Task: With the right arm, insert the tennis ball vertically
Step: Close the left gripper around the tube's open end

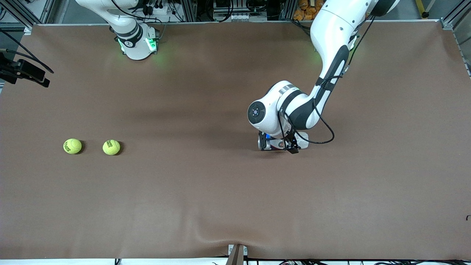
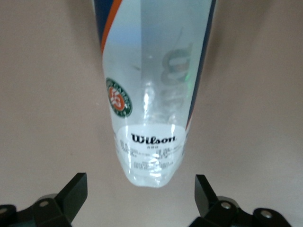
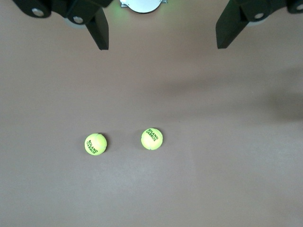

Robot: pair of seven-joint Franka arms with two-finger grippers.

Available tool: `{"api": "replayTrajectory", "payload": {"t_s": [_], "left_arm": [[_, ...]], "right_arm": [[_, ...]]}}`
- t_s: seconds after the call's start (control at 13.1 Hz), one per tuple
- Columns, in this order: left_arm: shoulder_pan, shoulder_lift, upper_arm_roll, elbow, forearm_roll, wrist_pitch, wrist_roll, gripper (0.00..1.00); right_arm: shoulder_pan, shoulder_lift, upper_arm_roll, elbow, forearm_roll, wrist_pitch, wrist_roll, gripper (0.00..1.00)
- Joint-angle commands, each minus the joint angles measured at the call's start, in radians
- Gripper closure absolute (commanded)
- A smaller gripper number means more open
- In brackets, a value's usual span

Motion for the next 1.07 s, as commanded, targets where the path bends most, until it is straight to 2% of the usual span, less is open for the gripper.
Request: {"api": "replayTrajectory", "payload": {"t_s": [0.0, 1.0], "left_arm": [[0.002, 0.015, 0.001, 0.013, 0.02, 0.006, 0.007, 0.0], [0.005, 0.081, 0.008, 0.011, 0.018, 0.064, -0.001, 0.0]], "right_arm": [[-0.025, 0.004, 0.016, 0.017, 0.017, -0.019, -0.011, 0.0], [-0.026, 0.002, 0.011, 0.017, 0.015, -0.052, -0.011, 0.0]]}}
